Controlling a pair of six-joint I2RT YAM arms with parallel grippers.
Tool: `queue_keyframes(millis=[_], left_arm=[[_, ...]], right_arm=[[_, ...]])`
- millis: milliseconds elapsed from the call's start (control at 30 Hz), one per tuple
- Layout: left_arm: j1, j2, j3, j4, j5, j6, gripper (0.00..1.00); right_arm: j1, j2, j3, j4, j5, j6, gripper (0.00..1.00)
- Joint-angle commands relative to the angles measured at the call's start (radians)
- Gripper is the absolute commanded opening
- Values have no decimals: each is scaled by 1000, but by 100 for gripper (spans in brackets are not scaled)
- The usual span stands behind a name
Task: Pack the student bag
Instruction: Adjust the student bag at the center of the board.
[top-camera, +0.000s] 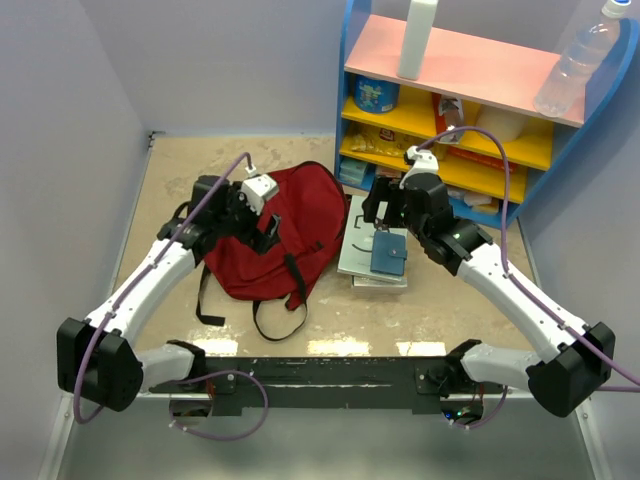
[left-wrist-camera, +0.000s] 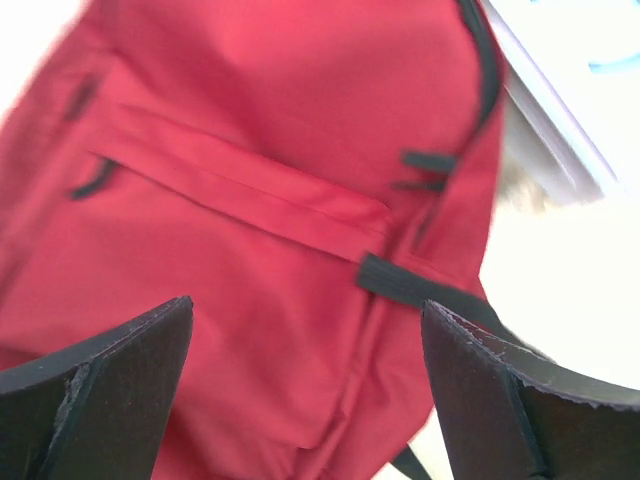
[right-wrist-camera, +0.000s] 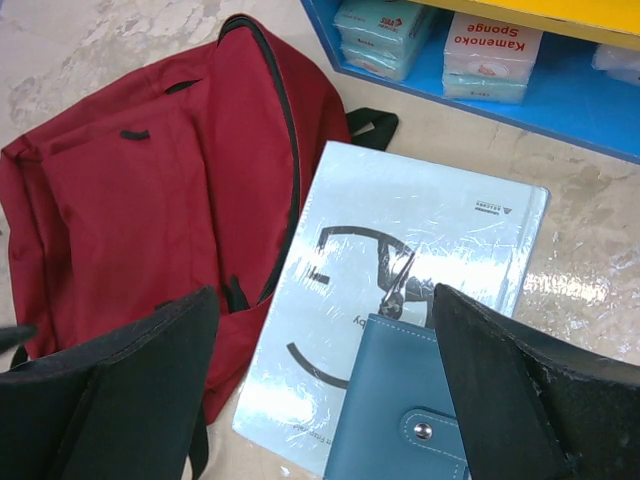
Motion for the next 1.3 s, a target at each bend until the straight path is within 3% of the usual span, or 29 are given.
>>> queue_keyframes(millis=[0,433,733,1067,1100,1133,1167,1200,1267], left_arm=[[-56,3,-51,21,-47,108,100],[-176,35,-290,246,-67,179,100],[-222,146,-325,357,-98,156,100],[-228,227,-324,481,-98,102,100],[-229,233,-322,485,-83,107,95],[-234,242,-324,489,-72,133,83],[-243,265,-302,479,-64,150,65],[-245,275,-301,454,-60,176,30],[-248,279,-313,453,-78,204,9]], right_arm=[[10,15,40,-7,9,-7,91],[119,-58,24,20,74,-10,86],[135,-215,27,-53,97,-13,85],[135,-273,42,-92,63,-10,82],[136,-278,39,-92,61,-10,82],[136,-281,39,-92,61,-10,82],[136,-282,37,-92,60,-10,82],[138,-285,36,-93,60,-10,82],[138,-285,33,-93,58,-12,82]])
